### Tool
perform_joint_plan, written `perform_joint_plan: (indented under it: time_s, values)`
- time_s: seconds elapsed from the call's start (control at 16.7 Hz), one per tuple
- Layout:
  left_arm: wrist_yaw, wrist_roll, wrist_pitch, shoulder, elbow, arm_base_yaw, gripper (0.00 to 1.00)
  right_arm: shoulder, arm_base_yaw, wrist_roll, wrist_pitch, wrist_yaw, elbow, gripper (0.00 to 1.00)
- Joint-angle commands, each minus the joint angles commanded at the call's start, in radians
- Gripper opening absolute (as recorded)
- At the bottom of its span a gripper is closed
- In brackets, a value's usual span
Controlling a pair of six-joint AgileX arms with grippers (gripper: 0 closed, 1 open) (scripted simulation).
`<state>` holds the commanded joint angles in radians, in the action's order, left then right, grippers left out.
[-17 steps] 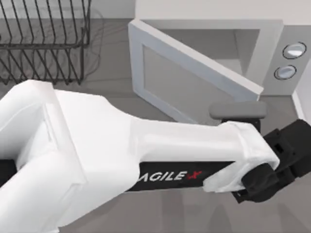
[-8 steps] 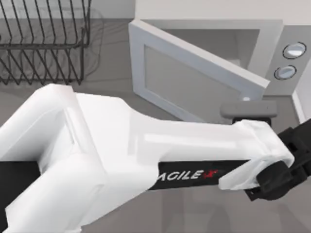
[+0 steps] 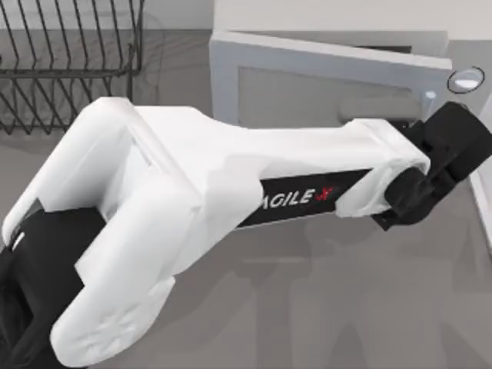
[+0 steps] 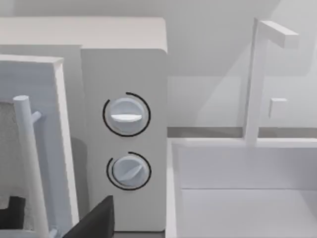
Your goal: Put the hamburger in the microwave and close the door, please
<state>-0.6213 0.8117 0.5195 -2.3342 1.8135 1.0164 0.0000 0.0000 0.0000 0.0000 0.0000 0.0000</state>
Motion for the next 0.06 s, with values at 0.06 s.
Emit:
perform_joint_plan:
  time_s: [0.06]
  values:
    - [0.002, -0.005, -0.002, -0.004, 0.005, -0.005, 0.00, 0.000, 0.000, 0.000, 0.000, 0.000, 0.000, 1.00]
